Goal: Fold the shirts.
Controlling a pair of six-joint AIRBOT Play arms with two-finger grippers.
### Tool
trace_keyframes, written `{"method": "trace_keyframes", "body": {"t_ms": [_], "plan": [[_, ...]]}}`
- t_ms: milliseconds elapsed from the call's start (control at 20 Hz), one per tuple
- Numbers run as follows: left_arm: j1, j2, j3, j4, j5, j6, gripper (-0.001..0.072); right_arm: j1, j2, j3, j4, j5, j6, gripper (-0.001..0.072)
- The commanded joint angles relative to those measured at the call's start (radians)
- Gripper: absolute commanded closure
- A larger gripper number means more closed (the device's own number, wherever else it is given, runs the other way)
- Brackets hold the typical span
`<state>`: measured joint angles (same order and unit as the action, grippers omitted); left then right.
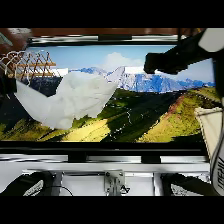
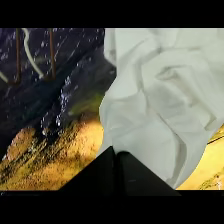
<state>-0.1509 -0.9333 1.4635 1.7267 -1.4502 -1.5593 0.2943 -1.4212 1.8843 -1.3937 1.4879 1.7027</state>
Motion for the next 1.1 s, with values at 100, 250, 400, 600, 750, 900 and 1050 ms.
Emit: {"method": "trace_keyframes", "body": {"t_ms": [100, 250, 400, 600, 750, 900, 1050], "plan": [[0.059, 0.019, -0.213, 0.010, 0.085, -0.010, 0.0650, 0.032, -0.248, 0.000, 0.357, 0.031, -0.074, 0.0038], [0.059, 0.019, -0.214, 0.011, 0.109, -0.009, 0.0650, 0.116, -0.341, 0.000, 0.352, -0.002, -0.092, 0.0038], [0.076, 0.018, -0.214, 0.014, 0.108, -0.006, 0.0650, 0.188, -0.415, 0.000, 0.338, -0.038, -0.063, 0.0038], [0.194, -0.004, -0.215, -0.004, 0.106, -0.028, 0.0267, 0.257, -0.454, 0.000, 0.366, -0.113, -0.064, 0.0038], [0.242, -0.014, -0.224, -0.010, 0.084, -0.081, 0.0053, 0.273, -0.454, 0.000, 0.375, -0.149, -0.034, 0.0038], [0.242, -0.014, -0.270, -0.115, 0.082, -0.049, 0.0054, 0.277, -0.454, 0.000, 0.391, -0.166, -0.020, 0.0038], [0.221, -0.005, -0.335, -0.237, 0.080, -0.049, 0.0055, 0.277, -0.454, 0.000, 0.405, -0.163, -0.021, 0.0038]]}}
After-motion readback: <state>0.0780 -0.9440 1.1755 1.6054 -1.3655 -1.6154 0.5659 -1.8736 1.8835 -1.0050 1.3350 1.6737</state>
